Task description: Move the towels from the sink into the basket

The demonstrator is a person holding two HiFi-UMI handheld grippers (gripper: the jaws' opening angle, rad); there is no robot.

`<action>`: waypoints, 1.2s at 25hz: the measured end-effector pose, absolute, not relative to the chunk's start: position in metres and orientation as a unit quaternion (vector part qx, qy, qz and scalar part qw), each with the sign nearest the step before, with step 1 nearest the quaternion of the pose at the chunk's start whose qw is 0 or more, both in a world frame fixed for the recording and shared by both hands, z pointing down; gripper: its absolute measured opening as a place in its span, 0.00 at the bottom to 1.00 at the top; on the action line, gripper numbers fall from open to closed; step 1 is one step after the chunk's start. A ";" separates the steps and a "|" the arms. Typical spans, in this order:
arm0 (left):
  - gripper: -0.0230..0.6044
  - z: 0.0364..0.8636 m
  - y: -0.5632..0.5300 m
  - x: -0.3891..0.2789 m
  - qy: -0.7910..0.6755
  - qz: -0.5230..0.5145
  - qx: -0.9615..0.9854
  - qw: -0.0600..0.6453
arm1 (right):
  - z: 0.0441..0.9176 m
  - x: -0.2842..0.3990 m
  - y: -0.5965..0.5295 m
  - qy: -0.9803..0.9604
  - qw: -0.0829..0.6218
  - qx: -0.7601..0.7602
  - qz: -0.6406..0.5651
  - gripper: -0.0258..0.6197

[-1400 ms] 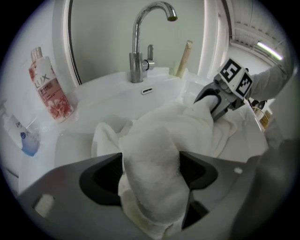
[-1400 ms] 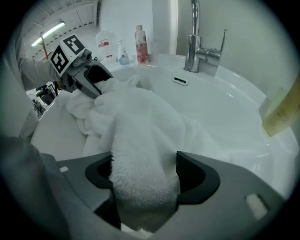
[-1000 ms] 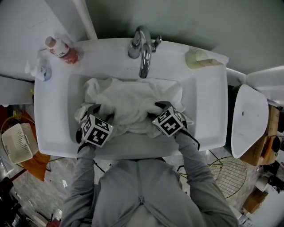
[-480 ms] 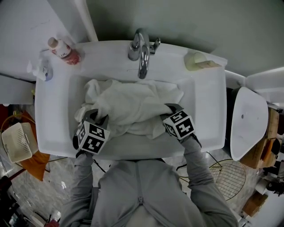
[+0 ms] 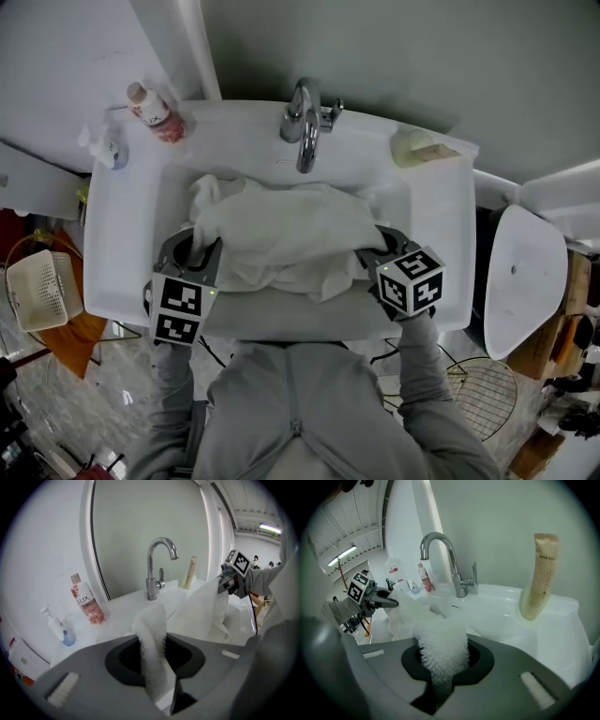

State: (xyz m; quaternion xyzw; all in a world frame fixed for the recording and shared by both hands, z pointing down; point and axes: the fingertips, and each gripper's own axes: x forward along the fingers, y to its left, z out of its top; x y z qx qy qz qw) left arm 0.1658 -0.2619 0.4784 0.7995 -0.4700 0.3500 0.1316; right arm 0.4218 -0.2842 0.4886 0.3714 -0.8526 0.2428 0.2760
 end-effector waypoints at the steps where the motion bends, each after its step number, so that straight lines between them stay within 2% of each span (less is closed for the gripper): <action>1: 0.30 0.469 -0.262 0.166 -0.478 0.338 0.801 0.128 | 0.478 0.422 -0.286 -0.858 0.262 0.372 0.239 0.10; 8: 0.30 0.397 -0.254 0.160 -0.542 0.268 0.792 0.084 | 0.417 0.419 -0.287 -0.896 0.189 0.345 0.207 0.10; 17: 0.30 0.332 -0.214 0.130 -0.618 0.222 0.754 0.040 | 0.377 0.391 -0.274 -0.931 0.147 0.277 0.186 0.10; 25: 0.30 0.294 -0.154 0.068 -0.693 0.172 0.700 0.009 | 0.330 0.315 -0.254 -0.961 0.117 0.201 0.149 0.10; 30: 0.30 0.278 -0.101 0.012 -0.729 0.144 0.670 0.001 | 0.303 0.244 -0.226 -0.975 0.095 0.155 0.126 0.10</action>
